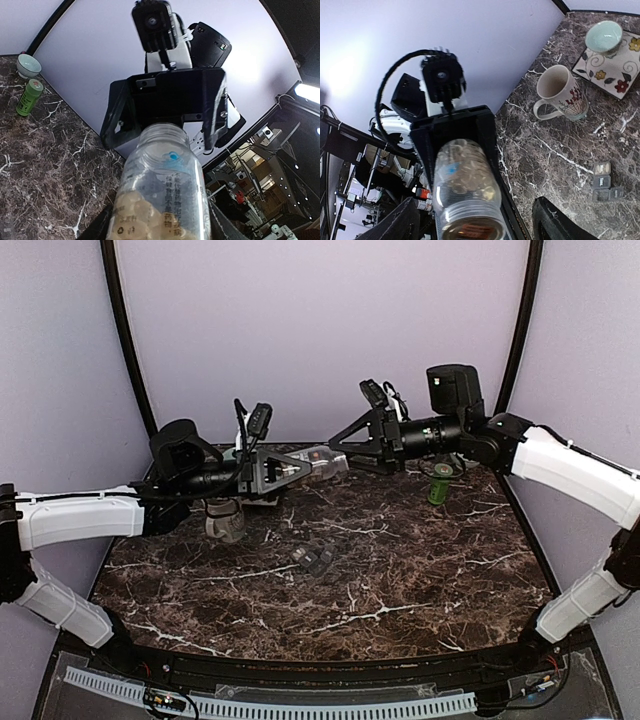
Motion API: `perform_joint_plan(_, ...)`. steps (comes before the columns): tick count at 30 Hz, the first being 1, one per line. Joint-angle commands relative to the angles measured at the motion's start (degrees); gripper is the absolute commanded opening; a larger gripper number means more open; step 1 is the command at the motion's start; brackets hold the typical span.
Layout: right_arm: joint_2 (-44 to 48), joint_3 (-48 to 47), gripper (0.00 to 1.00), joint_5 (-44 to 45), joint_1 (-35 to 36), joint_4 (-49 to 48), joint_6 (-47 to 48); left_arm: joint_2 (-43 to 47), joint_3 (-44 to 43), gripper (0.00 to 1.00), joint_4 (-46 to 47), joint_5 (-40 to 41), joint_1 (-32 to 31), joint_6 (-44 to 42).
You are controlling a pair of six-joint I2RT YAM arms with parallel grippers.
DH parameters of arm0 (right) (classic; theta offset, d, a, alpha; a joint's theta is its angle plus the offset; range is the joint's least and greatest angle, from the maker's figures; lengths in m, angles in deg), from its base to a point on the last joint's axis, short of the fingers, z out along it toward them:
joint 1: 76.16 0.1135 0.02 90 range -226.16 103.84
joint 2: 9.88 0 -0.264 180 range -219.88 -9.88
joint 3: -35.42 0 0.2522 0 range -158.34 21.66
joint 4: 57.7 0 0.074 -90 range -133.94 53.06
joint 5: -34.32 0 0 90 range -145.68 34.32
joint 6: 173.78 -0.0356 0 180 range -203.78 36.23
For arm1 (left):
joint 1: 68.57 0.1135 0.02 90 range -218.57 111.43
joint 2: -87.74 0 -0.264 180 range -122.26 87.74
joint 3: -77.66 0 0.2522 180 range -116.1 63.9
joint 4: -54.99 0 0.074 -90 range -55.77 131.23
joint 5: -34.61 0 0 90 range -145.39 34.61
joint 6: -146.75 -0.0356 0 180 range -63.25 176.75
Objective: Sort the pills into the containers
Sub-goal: Unscrew the lid of the pill bottle.
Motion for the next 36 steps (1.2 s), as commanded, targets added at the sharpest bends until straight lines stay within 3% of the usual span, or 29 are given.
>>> perform_joint_plan(1, -1.33, -1.33, 0.77, 2.43, -0.25, 4.39, -1.45, 2.72, -3.23, 0.0, -3.14, 1.05, -0.25, -5.97)
perform_joint_plan(7, -1.66, -1.99, 0.64, 2.29, -0.25, 4.66, -2.57, 3.21, -3.82, 0.0, -5.73, 1.21, -0.23, -8.08)
perform_joint_plan(13, -2.22, -2.63, 0.24, 1.55, -0.19, 5.99, -2.29, 3.35, -3.86, 0.0, -6.58, 1.64, -0.22, -8.84)
perform_joint_plan(18, -1.74, -1.92, 0.09, 0.58, -0.16, 5.72, -1.76, 3.16, -3.69, 0.0, -4.79, 1.92, -0.14, -7.2)
perform_joint_plan(22, -0.09, -1.12, 0.0, -0.85, -0.16, 2.65, 0.1, 2.15, -2.76, 0.0, 0.97, 1.17, 0.33, -1.91)
perform_joint_plan(29, 3.6, -1.43, 0.0, -0.31, 0.02, 1.72, 14.44, -0.94, -1.05, 0.0, 13.92, 0.4, 0.69, 11.67)
perform_joint_plan(36, 5.94, -2.28, 0.0, 8.34, 1.84, 6.39, 29.48, -2.77, -2.56, 0.0, 16.66, -1.7, 0.73, 20.98)
